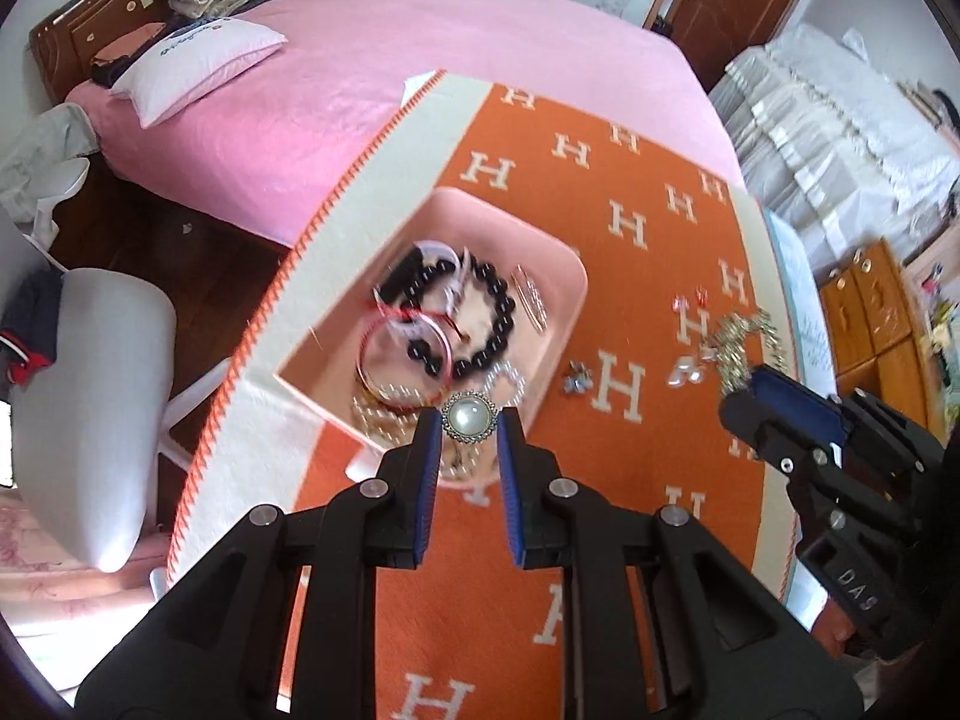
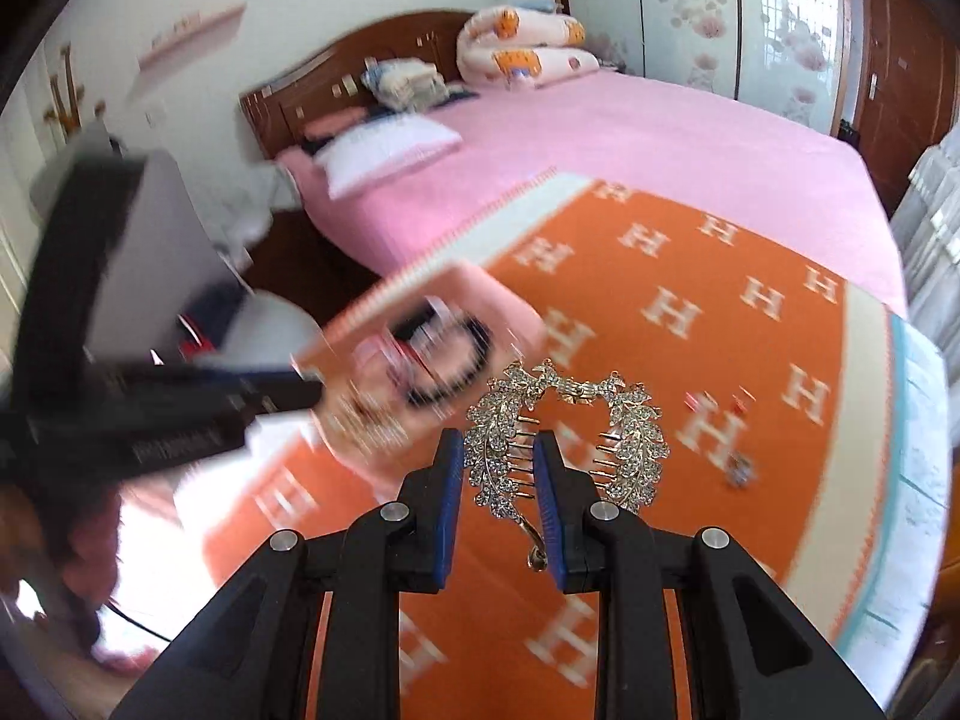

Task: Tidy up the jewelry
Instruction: 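Carry the hair comb and pearl earring into the tray and open both tools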

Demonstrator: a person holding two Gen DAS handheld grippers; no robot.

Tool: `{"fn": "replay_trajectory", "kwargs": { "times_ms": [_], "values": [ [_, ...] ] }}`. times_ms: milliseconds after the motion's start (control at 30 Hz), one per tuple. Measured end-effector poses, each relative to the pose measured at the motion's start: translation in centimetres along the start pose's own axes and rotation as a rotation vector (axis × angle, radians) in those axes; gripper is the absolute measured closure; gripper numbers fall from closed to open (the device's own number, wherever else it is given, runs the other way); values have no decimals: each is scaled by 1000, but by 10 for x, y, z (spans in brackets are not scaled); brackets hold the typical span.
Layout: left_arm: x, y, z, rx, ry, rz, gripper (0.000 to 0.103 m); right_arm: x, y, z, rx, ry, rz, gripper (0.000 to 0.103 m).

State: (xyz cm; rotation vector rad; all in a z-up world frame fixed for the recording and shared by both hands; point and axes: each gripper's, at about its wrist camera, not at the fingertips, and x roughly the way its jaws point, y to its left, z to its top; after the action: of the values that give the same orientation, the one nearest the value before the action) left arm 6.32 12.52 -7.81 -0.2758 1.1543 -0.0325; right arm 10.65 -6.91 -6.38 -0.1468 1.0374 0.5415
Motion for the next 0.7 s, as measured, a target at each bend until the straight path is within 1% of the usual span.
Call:
{"fn": "replay_trajectory", "kwargs": {
  "times_ms": [100,233,433,533,633,700],
  "values": [
    [6,11,8,12,2,1,87,11,14,23,27,-27,39,80],
    [23,22,13,30,25,14,87,39,34,55,65,-56,89,80],
    [55,38,16,43,75,8,87,91,47,86,128,-37,111,80],
    [66,41,17,61,90,-2,87,115,49,93,171,-15,119,80],
    [77,41,19,81,113,-11,87,137,41,92,220,8,123,80],
    [84,41,19,88,129,-14,87,153,33,90,245,27,109,80]
  ]
}}
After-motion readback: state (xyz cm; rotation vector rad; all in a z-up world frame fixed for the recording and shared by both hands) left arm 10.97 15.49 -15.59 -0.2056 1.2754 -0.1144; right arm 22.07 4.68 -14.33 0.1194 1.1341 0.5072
